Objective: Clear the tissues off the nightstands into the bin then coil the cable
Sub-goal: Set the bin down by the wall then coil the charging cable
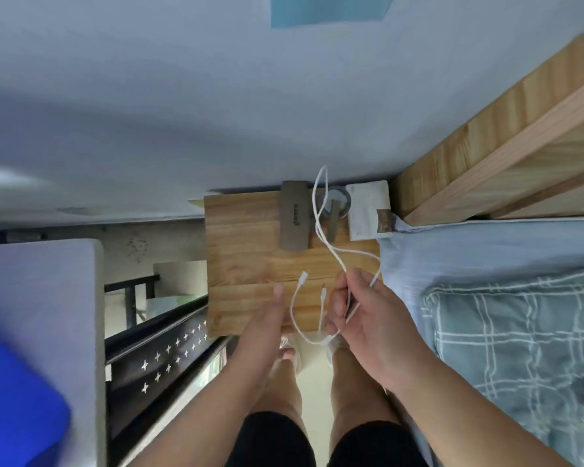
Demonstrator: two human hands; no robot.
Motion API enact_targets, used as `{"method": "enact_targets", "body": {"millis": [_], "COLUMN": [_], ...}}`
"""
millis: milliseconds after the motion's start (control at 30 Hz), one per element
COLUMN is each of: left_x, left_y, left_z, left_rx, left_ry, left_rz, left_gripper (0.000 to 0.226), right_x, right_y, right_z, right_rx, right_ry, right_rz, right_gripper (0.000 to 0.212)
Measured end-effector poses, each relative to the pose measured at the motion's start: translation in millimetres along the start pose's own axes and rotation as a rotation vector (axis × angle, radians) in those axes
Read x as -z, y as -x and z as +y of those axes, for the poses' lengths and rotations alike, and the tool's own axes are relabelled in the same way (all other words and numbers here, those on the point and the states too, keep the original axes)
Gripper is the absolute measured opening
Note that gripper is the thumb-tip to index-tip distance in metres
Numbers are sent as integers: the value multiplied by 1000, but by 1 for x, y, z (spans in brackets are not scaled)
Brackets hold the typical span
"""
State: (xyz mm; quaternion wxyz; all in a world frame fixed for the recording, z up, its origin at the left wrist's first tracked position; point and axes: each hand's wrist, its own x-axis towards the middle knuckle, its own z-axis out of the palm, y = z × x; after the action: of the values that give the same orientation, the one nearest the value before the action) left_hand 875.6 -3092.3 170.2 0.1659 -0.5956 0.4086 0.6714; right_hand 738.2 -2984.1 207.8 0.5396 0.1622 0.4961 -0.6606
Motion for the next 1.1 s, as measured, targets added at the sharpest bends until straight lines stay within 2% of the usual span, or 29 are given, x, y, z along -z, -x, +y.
{"method": "enact_targets", "body": {"millis": [67,200,333,467,600,700,767,833,933,967,1000,1067,1100], "left_x": [-2,4,14,21,30,40,49,54,47,43,39,35,37], "left_y": [22,57,106,162,209,240,258,273,287,291,294,303,306], "left_z": [4,21,52,77,100,126,143,157,171,174,177,181,184], "left_rx": [47,-99,-108,-100,-193,-266,-317,-333,-335,-340,-351,-354,-337], "left_ry": [106,309,618,571,358,495,545,533,548,553,559,565,550], "left_rz": [-103,-10,-204,-387,-521,-706,-785,-824,-798,-782,-779,-824,-882], "left_gripper": [46,21,26,34,31,22,18,18,20,21,22,24,24], "right_x": [-8,-16,-25,-27,-14,-19,-23,-37,-81,-96,-108,-125,-127], "right_y": [11,35,65,93,117,132,139,148,159,161,160,161,161], "right_z": [-14,-32,-42,-51,-60,-78,-88,-94,-101,-101,-100,-98,-100], "right_rx": [-22,-54,-84,-197,-264,-247,-137,57,295,383,492,626,607], "right_ry": [-79,-80,-40,124,595,1054,1423,1506,1354,1299,1229,1165,1172], "right_rz": [-36,32,145,217,236,211,149,-59,-390,-450,-494,-437,-362], "right_gripper": [34,37,32,32,39,71,105,115,102,88,66,12,9]}}
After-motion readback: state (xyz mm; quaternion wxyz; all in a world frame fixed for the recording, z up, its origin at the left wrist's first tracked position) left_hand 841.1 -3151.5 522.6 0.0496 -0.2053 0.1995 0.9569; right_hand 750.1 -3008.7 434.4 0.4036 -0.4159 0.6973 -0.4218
